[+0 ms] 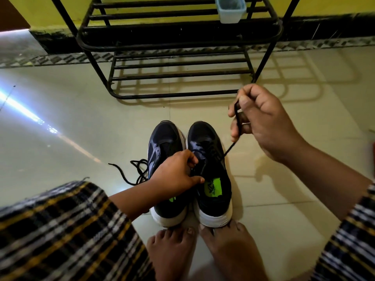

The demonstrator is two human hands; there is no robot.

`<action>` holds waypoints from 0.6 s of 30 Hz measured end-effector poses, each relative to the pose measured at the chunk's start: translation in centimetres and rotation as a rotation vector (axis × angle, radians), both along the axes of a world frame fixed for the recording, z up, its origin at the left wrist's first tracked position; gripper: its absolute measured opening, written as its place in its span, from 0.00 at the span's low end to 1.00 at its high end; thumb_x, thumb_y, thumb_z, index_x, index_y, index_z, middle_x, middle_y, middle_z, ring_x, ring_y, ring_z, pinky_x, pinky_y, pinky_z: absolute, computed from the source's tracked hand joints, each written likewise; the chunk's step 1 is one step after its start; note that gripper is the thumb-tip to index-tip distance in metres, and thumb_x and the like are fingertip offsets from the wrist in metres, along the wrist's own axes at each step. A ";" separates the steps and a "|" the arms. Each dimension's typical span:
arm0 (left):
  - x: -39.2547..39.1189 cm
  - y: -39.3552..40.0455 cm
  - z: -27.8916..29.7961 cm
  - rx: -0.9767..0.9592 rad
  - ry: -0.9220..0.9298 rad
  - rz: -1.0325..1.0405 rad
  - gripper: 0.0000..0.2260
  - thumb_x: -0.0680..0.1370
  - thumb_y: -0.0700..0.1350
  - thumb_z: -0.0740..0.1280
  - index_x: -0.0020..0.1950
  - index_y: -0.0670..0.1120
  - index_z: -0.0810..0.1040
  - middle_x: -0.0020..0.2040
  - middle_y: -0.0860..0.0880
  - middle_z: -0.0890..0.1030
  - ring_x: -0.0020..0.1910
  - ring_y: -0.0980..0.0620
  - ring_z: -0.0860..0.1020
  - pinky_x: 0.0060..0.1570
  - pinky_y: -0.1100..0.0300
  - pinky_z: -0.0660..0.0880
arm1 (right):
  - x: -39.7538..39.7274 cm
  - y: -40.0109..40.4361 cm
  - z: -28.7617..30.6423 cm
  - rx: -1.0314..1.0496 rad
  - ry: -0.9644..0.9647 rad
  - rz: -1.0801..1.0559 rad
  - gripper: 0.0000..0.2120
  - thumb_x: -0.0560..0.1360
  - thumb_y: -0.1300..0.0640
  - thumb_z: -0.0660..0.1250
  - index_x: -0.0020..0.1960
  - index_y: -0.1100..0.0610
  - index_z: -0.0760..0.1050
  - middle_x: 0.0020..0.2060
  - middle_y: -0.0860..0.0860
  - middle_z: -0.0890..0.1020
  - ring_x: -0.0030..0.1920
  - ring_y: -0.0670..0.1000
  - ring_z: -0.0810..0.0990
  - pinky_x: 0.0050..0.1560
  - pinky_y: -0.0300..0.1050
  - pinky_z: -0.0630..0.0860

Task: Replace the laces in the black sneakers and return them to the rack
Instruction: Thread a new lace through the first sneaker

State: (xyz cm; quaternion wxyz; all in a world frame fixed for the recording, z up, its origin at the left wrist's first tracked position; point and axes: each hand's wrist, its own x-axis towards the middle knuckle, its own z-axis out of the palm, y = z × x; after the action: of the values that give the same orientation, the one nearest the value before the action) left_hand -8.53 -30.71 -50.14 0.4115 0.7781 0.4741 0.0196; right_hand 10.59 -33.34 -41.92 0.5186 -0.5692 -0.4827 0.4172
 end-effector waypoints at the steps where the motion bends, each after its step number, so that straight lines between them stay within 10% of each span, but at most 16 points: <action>1: -0.1 0.0 0.0 -0.004 0.002 0.007 0.19 0.69 0.52 0.75 0.54 0.52 0.71 0.51 0.54 0.75 0.43 0.58 0.75 0.45 0.62 0.74 | 0.5 0.2 0.0 -0.058 -0.079 0.011 0.09 0.82 0.60 0.52 0.44 0.54 0.66 0.39 0.52 0.76 0.25 0.48 0.73 0.26 0.43 0.73; 8: -0.2 0.3 0.0 -0.030 0.019 0.039 0.22 0.68 0.53 0.76 0.58 0.51 0.73 0.53 0.55 0.77 0.44 0.58 0.75 0.45 0.64 0.74 | 1.0 -1.4 -3.4 -0.559 -1.098 0.319 0.06 0.76 0.65 0.52 0.45 0.55 0.63 0.41 0.55 0.78 0.37 0.54 0.74 0.33 0.46 0.67; 18: -0.2 0.5 -0.4 -0.048 0.018 0.058 0.30 0.66 0.54 0.77 0.64 0.50 0.70 0.53 0.55 0.76 0.44 0.58 0.76 0.48 0.63 0.75 | 0.8 -0.9 -0.3 -0.553 -0.254 0.301 0.09 0.83 0.59 0.51 0.46 0.59 0.66 0.33 0.59 0.81 0.23 0.47 0.62 0.26 0.41 0.59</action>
State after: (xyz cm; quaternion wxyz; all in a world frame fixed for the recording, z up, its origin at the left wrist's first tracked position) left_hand -8.77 -30.20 -50.58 0.4250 0.7542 0.5004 0.0133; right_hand 11.40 -34.28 -42.24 0.2126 -0.6581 -0.4908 0.5299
